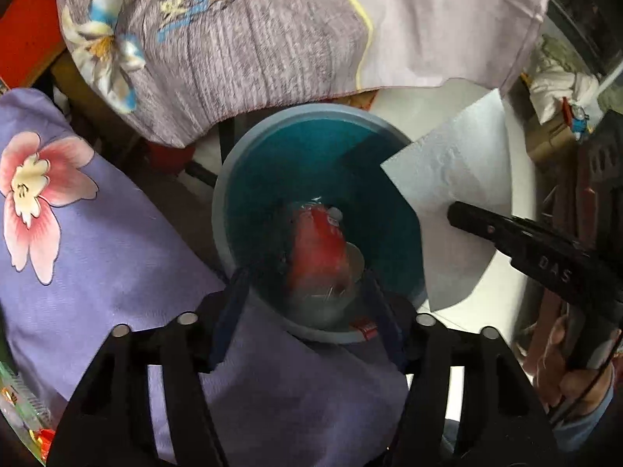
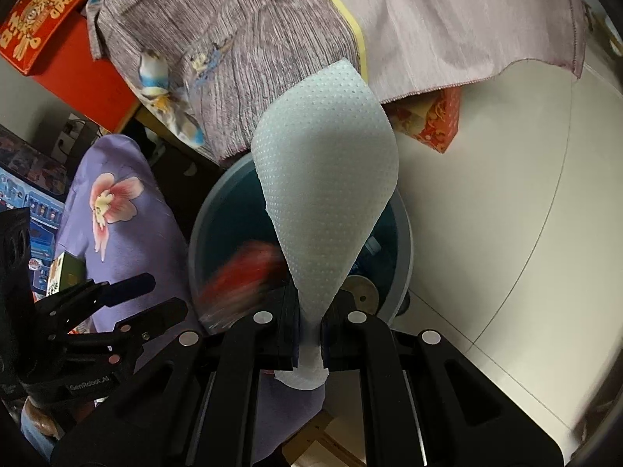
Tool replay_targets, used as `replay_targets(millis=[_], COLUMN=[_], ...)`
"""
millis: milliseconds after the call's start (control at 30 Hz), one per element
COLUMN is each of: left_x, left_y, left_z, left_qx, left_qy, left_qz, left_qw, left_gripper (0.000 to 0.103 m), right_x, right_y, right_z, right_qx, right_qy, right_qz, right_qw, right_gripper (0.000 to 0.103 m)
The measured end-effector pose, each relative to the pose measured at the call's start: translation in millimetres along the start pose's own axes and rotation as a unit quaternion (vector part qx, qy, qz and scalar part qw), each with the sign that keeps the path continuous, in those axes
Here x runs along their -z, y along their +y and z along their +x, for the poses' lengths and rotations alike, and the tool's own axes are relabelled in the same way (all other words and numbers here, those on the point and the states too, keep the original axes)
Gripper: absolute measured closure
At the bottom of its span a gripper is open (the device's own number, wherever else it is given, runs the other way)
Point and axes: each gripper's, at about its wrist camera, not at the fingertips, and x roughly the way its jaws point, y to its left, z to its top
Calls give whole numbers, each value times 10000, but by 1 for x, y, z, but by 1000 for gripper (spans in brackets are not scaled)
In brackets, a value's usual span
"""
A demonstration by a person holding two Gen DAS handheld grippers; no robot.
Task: Collect trash
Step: 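Carry tissue and cola can over the bin and release both, then move both tools back over the table toward remaining trash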
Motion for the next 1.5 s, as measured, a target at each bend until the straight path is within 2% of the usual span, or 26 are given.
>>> replay_targets(millis=[133, 267, 433, 467, 500, 567, 733, 800, 933, 1200, 1500], left_x=[0, 7, 17, 20, 22, 28, 39, 43, 53, 78, 121], left_y=[6, 10, 17, 19, 21, 25, 38, 43, 53, 73, 103], left_z=[3, -5, -16, -19, -21, -24, -36, -41, -51, -80, -117], left_qx=[6, -17, -64, -78, -89, -94, -33, -13, 2, 17, -83], left_qy=[5, -81, -177, -190, -204, -230, -312, -358, -454, -728, -1052], left_qz=[-78, -98, -188, -204, -211, -245, -416, -491, -600, -803, -1135], left_qw=[10000, 9999, 9996, 9996, 9995, 9994, 9986, 9982, 9972, 9941, 9879], left_gripper=[30, 14, 10, 10, 10, 9, 8, 8, 8, 8, 6], right_x=[-3, -5, -5, -5, -5, -4, -5, -5, -2, 12, 34], right_y=[-2, 0, 7, 9, 10, 15, 27, 30, 37, 64, 111], right_z=[3, 8, 18, 20, 21, 23, 22, 20, 17, 0, -17], right_qx=[32, 44, -44, -57, -55, -79, -59, -46, 2, 146, 81], right_qy=[72, 134, 268, 296, 319, 335, 325, 324, 330, 223, 183], right_qz=[-29, -58, -109, -115, -118, -130, -225, -198, -188, -382, -772], right_qw=[10000, 9999, 9996, 9995, 9994, 9993, 9992, 9993, 9993, 9989, 9968], right_gripper=[95, 94, 90, 85, 70, 49, 48, 37, 30, 28, 27])
